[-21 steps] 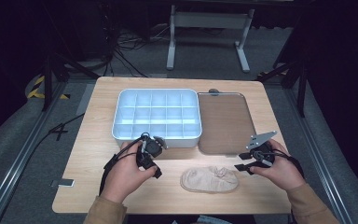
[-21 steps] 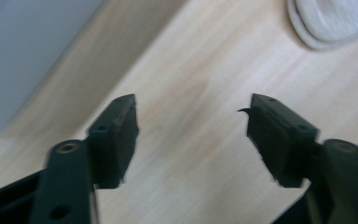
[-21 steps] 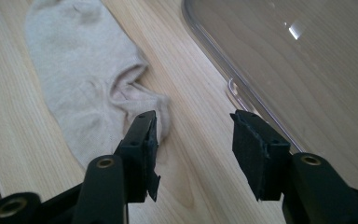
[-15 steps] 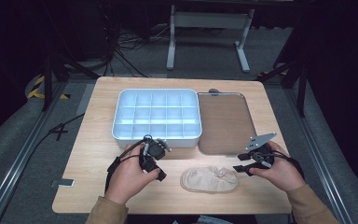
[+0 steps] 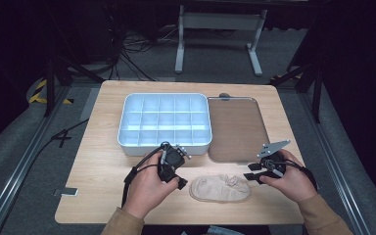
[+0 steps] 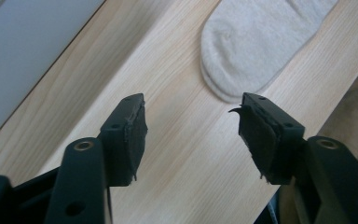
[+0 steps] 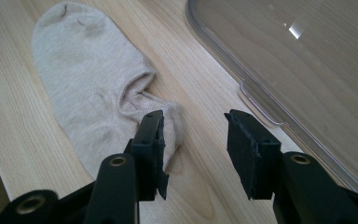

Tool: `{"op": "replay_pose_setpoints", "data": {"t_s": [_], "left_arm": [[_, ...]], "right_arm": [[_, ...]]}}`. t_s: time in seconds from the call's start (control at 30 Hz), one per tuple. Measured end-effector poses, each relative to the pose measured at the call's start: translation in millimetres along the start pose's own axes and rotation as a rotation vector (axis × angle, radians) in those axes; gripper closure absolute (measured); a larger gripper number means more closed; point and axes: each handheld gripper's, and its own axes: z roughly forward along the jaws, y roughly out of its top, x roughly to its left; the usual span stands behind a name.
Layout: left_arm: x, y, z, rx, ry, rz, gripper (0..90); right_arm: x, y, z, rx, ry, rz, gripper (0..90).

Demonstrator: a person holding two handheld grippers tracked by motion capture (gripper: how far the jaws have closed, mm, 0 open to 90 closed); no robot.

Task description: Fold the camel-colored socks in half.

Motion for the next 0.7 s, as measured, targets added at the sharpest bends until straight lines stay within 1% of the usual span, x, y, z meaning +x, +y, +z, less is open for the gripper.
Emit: {"op": "replay_pose_setpoints", "data": {"t_s": [0.03,0.07,0.1,0.13,0.17,0.2,0.23,0.27,0.3,0.33,0.37,0.43,0.47,0.5,0.53,0.57,0.6,0.63,0.67,0.7], "left_arm": [[-1.6,1.0,1.7,-0.005,-0.02,-0.001,41.7],[-2.6,1.7,4.0,-0.012,-0.047,-0.011,41.9],[-3.0,2.0,5.6,-0.02,-0.065,-0.025,41.7],[-2.5,2.7,7.9,-0.034,-0.092,-0.031,41.5],[-2.7,2.8,10.5,-0.051,-0.136,-0.054,41.8],[-2.3,3.2,12.2,-0.059,-0.149,-0.056,43.0],[-2.7,3.7,14.0,-0.055,-0.148,-0.068,43.4],[-3.2,4.3,16.0,-0.051,-0.135,-0.077,43.3],[-3.2,4.3,16.0,-0.051,-0.135,-0.077,43.4],[-4.6,6.2,20.4,-0.038,-0.12,-0.086,43.7],[-5.5,7.1,22.8,-0.036,-0.116,-0.093,43.9],[-6.7,8.9,27.4,-0.031,-0.102,-0.091,43.9],[-7.5,9.9,30.1,-0.03,-0.093,-0.084,44.0],[-7.5,9.9,30.1,-0.03,-0.093,-0.084,46.1],[-9.8,11.0,34.9,-0.021,-0.091,-0.07,46.1],[-10.1,11.8,37.9,-0.009,-0.099,-0.05,51.5],[-10.8,11.9,41.0,-0.008,-0.105,-0.056,53.7],[-10.3,12.4,42.4,-0.006,-0.102,-0.051,56.5],[-10.4,12.4,44.6,-0.009,-0.097,-0.064,57.0],[-9.0,12.6,47.0,-0.009,-0.093,-0.067,57.8]], "right_arm": [[0.1,0.3,0.0,-0.003,0.0,-0.005,57.2],[0.6,0.5,-0.1,-0.007,0.002,-0.003,57.2],[0.8,0.5,-0.3,-0.009,0.002,-0.005,57.1],[0.7,0.5,-0.4,-0.01,0.002,-0.007,57.2],[0.8,0.5,-0.5,-0.014,0.001,-0.011,57.1],[1.2,0.5,-0.8,-0.016,0.006,-0.009,57.2],[1.5,0.5,-0.7,-0.016,0.006,-0.009,57.2],[2.1,0.5,-0.5,-0.017,0.011,-0.011,57.3],[2.1,0.5,-0.5,-0.017,0.011,-0.011,57.3],[3.8,1.1,-0.7,-0.019,0.015,-0.018,57.5],[4.9,1.3,-0.6,-0.021,0.019,-0.019,57.5],[6.4,1.5,-0.9,-0.024,0.026,-0.023,57.5],[7.1,1.2,-0.8,-0.024,0.028,-0.022,57.5],[7.1,1.2,-0.8,-0.024,0.028,-0.022,57.5],[7.6,0.9,-0.8,-0.022,0.027,-0.023,57.5],[7.9,0.2,-0.8,-0.02,0.025,-0.025,57.5],[8.3,-0.5,-0.7,-0.021,0.028,-0.027,57.8],[8.6,-1.2,-0.2,-0.02,0.028,-0.037,58.0],[9.1,-1.5,-0.3,-0.02,0.029,-0.04,58.1],[9.6,-2.0,0.0,-0.019,0.031,-0.04,58.1]]}}
